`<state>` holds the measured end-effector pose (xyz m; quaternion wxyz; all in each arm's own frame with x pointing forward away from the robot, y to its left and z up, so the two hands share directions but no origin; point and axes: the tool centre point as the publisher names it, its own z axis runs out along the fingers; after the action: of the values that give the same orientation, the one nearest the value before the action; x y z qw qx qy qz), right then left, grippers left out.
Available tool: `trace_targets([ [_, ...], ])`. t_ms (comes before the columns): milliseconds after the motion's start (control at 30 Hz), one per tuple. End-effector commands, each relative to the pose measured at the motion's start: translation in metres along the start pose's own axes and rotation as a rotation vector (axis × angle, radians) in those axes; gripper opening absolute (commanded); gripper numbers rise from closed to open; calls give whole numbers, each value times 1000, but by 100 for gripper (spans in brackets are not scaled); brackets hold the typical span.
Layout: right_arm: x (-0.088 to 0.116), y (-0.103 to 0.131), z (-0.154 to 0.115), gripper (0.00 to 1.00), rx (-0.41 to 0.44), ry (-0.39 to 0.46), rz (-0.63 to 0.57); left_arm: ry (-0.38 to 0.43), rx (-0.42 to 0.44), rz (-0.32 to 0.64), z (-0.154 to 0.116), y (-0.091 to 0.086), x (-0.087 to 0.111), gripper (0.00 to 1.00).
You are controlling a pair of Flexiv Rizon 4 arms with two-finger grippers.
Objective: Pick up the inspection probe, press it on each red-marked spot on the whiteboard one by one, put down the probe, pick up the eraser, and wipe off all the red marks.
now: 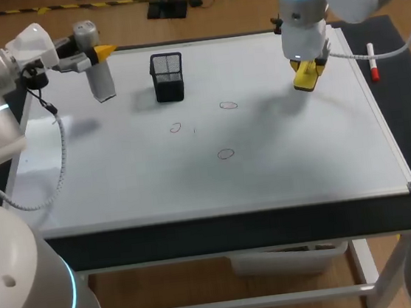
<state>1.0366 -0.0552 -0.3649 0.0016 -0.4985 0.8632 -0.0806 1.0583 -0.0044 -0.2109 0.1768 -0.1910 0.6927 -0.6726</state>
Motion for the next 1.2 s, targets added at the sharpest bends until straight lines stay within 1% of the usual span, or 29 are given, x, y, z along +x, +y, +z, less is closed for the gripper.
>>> trace_targets([
  [33,1,0,-2,0,2,4,-2,31,0,4,4,2,19,0],
  [100,1,0,-2,0,2,4,-2,64,16,-4,8,3,30,0],
  [167,1,0,-2,0,2,4,-2,85,13,-1,12,5,41,0],
  [367,1,0,-2,0,2,4,-2,186,33,0,26,10,75,0],
  [467,1,0,-2,0,2,4,-2,226,43,-4,33,12,89,0],
  [567,1,0,-2,0,2,4,-2,270,45,12,41,15,101,0],
  [767,1,0,-2,0,2,4,-2,337,60,31,54,24,116,0],
  [800,1,0,-2,0,2,4,-2,348,63,43,56,26,119,0],
  [900,1,0,-2,0,2,4,-2,379,70,39,63,34,125,0],
  [1100,1,0,-2,0,2,4,-2,405,77,27,73,43,130,0],
  [1200,1,0,-2,0,2,4,-2,431,85,31,77,48,131,0],
])
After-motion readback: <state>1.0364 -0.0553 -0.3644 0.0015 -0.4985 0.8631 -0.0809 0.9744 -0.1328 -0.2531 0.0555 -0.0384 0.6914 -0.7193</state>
